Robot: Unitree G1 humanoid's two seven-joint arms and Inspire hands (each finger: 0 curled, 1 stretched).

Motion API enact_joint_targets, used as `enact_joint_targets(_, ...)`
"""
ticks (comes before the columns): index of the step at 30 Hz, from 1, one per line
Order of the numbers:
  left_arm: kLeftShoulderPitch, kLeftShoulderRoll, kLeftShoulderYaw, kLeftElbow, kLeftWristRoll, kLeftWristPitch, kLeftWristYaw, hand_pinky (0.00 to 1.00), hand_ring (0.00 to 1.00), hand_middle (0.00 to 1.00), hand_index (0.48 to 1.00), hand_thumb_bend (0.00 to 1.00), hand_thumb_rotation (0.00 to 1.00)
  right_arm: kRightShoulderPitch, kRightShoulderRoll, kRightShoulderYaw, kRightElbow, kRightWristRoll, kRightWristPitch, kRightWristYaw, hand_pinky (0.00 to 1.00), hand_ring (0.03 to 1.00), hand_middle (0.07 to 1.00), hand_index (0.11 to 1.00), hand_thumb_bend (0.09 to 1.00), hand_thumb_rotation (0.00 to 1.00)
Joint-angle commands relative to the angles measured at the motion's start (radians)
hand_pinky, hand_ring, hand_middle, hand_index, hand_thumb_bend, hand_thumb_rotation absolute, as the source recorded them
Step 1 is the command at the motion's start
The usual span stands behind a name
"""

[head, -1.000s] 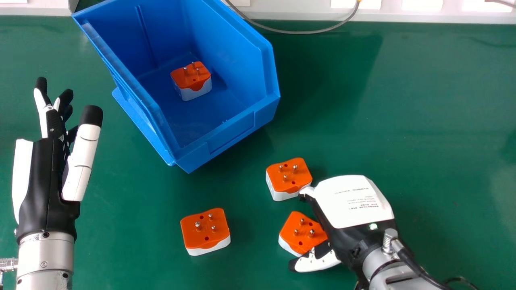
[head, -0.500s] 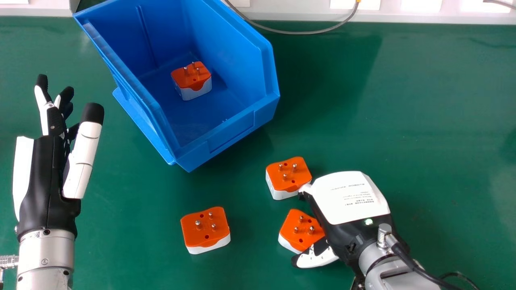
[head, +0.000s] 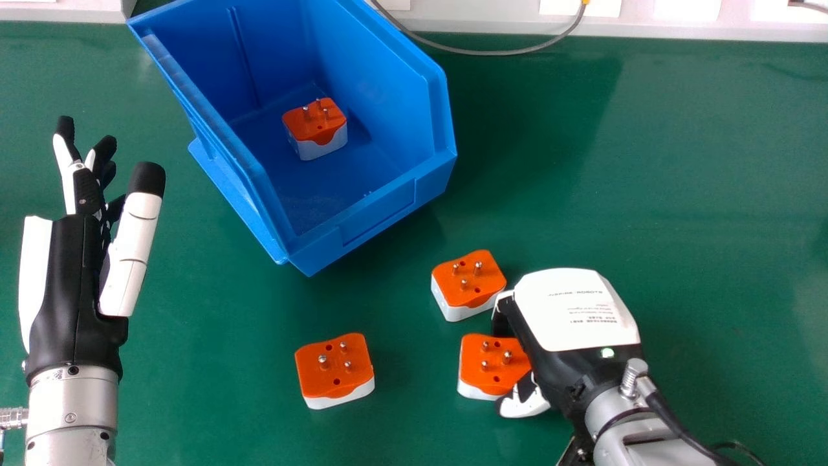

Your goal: Pick all objects and put in blue box

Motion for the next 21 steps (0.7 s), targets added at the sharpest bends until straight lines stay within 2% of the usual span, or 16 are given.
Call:
enact_joint_targets(1, -0.004, 0.012, 0.01, -0.015, 0.001, -0.005, 0.004, 0.89, 0.96, 0.97, 0.965, 0.74, 1.0, 0.03, -0.025, 0.001, 0.011, 0.026, -0.009, 0.014, 0.37, 0.42, 0.526, 0.526, 0.503, 0.01)
enact_joint_targets(21, -0.01, 0.021, 0.009, -0.005, 0.0, -0.004, 0.004, 0.88, 0.96, 0.97, 0.964, 0.72, 1.0, 0.086, -0.037, -0.024, -0.092, 0.055, 0.011, 0.016, 0.37, 0.417, 0.525, 0.515, 0.504, 0.0)
